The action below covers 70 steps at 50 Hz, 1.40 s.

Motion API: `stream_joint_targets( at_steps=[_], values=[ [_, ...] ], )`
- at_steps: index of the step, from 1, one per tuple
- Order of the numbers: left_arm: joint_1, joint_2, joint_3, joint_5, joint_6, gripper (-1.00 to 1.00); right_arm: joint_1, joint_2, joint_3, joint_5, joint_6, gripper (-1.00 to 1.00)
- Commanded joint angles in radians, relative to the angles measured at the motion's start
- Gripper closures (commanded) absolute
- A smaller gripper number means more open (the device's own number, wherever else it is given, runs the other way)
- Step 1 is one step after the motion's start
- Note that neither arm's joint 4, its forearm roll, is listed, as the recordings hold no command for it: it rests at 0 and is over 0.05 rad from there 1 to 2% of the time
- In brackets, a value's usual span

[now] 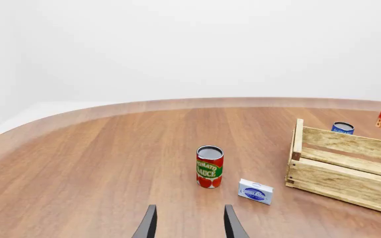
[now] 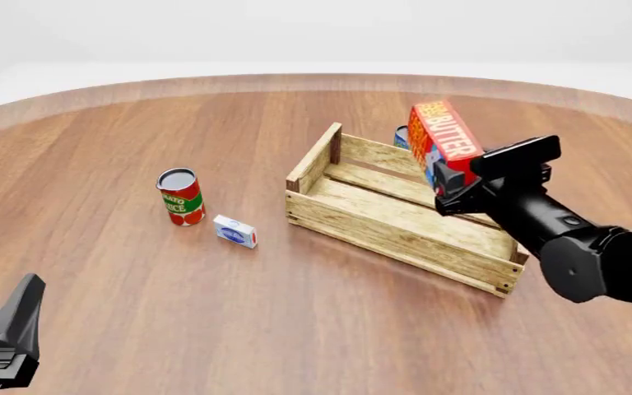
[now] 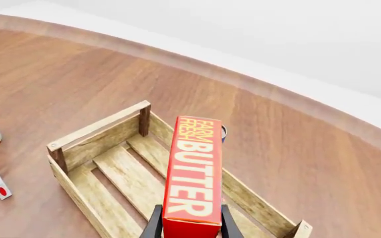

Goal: Pick up the butter and put it in the tray.

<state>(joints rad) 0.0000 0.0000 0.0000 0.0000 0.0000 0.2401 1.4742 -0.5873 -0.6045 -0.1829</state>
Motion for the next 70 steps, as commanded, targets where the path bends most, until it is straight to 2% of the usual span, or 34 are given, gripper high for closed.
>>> stream_joint_targets(
  at_steps=[1, 41, 70],
  values=[
    [0.000, 0.000, 0.000, 0.000, 0.000, -1.00, 0.015, 0.028, -0.029, -0.019, 0.027, 1.00],
    [0.000, 0.000, 0.000, 0.000, 0.000, -1.00, 0.062, 0.138, -0.088, -0.043, 0.044, 1.00],
    [0.000, 0.000, 0.000, 0.000, 0.000, -1.00, 0.049, 0.212, -0.111, -0.070, 0.049, 1.00]
  ],
)
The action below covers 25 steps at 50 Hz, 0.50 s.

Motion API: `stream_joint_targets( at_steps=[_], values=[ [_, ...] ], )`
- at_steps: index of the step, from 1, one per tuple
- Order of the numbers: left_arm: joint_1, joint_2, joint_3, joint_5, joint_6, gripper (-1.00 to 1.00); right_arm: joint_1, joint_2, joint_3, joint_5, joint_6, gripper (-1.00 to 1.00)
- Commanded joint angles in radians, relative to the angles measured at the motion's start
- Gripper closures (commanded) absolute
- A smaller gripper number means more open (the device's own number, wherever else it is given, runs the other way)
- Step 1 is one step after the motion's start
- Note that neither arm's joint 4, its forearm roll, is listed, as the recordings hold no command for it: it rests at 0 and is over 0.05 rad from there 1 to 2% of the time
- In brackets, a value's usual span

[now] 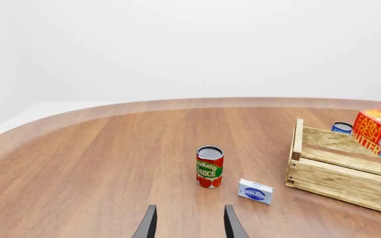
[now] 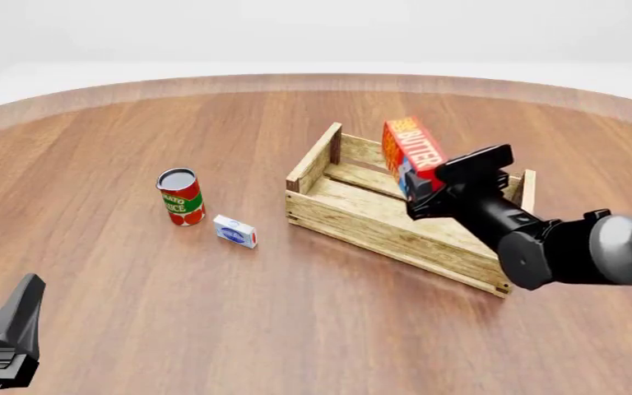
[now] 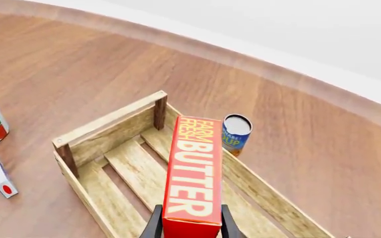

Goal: Pick up the butter and put it in the tray.

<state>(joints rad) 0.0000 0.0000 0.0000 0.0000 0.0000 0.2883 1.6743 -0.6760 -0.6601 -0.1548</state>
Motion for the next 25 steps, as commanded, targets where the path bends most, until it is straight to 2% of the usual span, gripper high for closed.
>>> stream_joint_targets(
  at_steps=[1, 25],
  values=[
    [0.000, 0.000, 0.000, 0.000, 0.000, -1.00, 0.001, 0.014, -0.023, -0.015, 0.021, 1.00],
    [0.000, 0.000, 0.000, 0.000, 0.000, -1.00, 0.003, 0.064, -0.035, -0.036, 0.027, 1.00]
  ],
)
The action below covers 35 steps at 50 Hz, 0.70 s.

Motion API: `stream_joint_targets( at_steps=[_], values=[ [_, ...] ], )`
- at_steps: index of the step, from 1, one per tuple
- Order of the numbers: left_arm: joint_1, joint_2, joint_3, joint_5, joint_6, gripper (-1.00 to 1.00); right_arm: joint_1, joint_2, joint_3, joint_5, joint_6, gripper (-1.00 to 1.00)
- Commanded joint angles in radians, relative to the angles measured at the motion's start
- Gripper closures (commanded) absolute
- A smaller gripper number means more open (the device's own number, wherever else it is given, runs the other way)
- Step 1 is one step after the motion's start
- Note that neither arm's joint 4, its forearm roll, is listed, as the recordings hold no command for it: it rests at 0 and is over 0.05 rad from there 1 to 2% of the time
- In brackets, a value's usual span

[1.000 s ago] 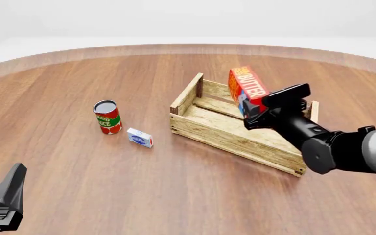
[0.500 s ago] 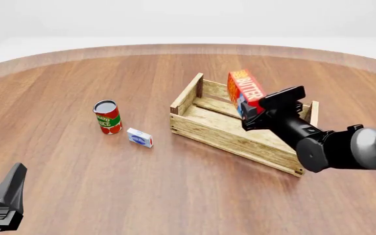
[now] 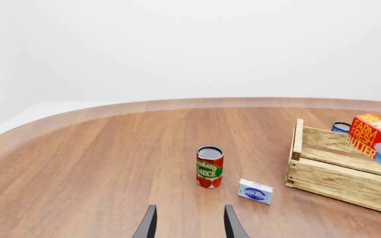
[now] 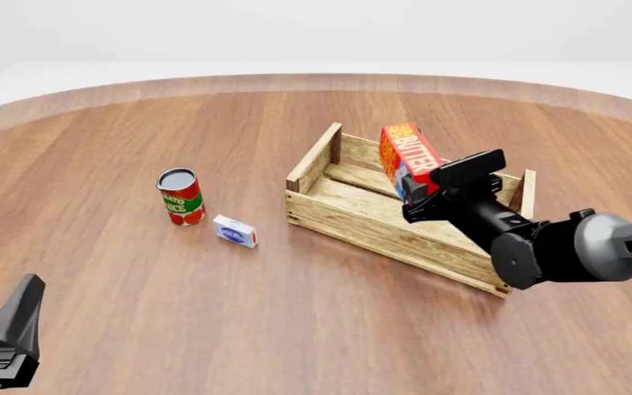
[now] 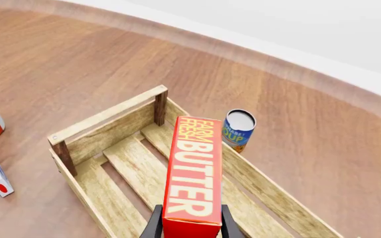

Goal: Pick up the butter and put it in the tray.

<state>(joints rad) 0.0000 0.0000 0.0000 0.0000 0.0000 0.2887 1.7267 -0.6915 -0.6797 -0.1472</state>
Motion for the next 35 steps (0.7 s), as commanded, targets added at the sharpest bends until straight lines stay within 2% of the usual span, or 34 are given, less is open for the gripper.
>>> stream_joint_targets(
  at_steps=[1, 35],
  values=[
    [0.000, 0.000, 0.000, 0.000, 0.000, -1.00, 0.002, 0.011, -0.020, -0.017, 0.019, 1.00],
    [0.000, 0.000, 0.000, 0.000, 0.000, -1.00, 0.014, 0.089, -0.052, -0.035, 0.028, 1.00]
  ],
)
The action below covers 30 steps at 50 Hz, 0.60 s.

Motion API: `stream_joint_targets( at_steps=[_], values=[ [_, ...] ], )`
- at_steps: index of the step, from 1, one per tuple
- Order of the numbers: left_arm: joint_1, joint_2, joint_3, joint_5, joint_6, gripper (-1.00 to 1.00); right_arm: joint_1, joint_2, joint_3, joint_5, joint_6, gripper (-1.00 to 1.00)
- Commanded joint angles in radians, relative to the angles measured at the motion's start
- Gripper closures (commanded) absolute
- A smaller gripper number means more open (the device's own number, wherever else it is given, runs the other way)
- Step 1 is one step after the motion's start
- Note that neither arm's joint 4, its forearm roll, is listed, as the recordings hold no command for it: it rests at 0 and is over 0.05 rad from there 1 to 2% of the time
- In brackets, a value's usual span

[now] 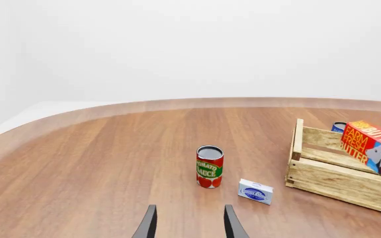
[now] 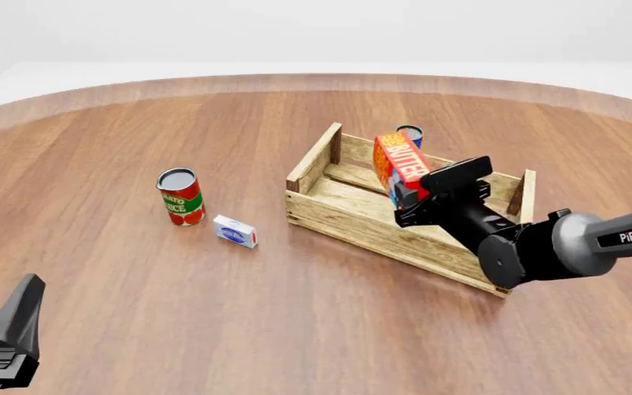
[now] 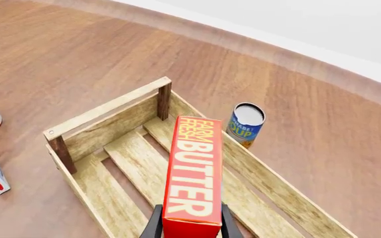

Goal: Pick up the butter and put it in the tray.

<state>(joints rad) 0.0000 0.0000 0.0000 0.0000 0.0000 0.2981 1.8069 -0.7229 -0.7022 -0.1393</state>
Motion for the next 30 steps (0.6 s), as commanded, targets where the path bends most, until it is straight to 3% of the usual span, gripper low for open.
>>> stream_joint_targets(
  at_steps=[1, 30],
  values=[
    [0.000, 0.000, 0.000, 0.000, 0.000, -1.00, 0.006, 0.010, -0.022, -0.012, 0.021, 1.00],
    [0.000, 0.000, 0.000, 0.000, 0.000, -1.00, 0.002, 0.039, -0.042, -0.009, 0.019, 1.00]
  ],
)
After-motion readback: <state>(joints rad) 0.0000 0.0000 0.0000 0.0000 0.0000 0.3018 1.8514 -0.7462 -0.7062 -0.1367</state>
